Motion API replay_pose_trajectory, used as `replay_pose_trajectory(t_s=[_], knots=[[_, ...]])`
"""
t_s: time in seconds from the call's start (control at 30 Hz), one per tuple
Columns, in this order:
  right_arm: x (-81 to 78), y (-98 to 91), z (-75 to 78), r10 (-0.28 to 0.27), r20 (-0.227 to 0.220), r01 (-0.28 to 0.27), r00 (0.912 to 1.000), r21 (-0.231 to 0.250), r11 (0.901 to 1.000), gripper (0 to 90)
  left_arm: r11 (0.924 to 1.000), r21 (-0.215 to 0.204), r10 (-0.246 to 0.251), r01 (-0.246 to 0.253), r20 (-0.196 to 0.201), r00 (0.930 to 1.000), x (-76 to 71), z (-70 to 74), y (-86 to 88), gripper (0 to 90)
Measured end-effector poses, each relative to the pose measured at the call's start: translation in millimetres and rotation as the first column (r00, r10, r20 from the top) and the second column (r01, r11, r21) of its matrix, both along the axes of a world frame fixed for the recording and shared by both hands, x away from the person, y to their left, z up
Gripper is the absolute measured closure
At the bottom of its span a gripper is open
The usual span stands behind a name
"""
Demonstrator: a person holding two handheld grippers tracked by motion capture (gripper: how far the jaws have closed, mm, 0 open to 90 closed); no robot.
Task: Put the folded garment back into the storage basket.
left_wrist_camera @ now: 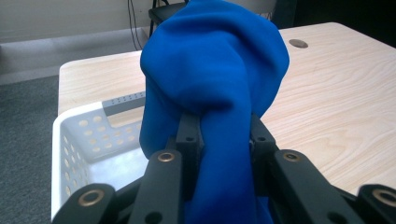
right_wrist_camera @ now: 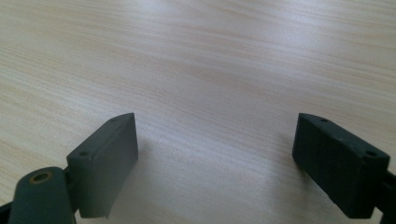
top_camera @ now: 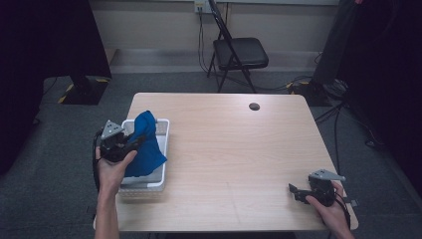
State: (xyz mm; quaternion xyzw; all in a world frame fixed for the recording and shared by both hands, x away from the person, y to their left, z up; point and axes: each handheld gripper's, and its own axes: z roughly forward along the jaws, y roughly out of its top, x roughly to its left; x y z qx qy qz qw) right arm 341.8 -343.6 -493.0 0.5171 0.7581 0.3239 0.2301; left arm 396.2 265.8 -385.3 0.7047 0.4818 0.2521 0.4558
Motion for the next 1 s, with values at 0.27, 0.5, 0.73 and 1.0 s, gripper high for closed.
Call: replay_pose_trajectory(t_s=[0.27, 0.5, 0.73, 1.0], knots=[[0.0, 0.0, 0.0, 0.000, 0.000, 0.000, 1.0000, 0.000, 1.0000, 13.1, 1.0000, 0.006, 0.005, -0.005, -0.023, 0.9997, 3.6, -6.7, -0.7, 73.1], [0.0, 0.0, 0.0, 0.000, 0.000, 0.000, 1.0000, 0.000, 1.0000, 13.1, 1.0000, 0.003, 0.004, -0.004, -0.041, 0.9991, 6.5, -12.7, -0.2, 73.1], [0.0, 0.0, 0.0, 0.000, 0.000, 0.000, 1.0000, 0.000, 1.0000, 13.1, 0.9998, 0.022, 0.005, -0.004, -0.067, 0.9977, 9.7, -18.7, -2.0, 73.1], [0.0, 0.0, 0.0, 0.000, 0.000, 0.000, 1.0000, 0.000, 1.0000, 13.1, 0.9996, 0.029, 0.008, -0.005, -0.097, 0.9953, 12.5, -25.4, -2.3, 73.1]])
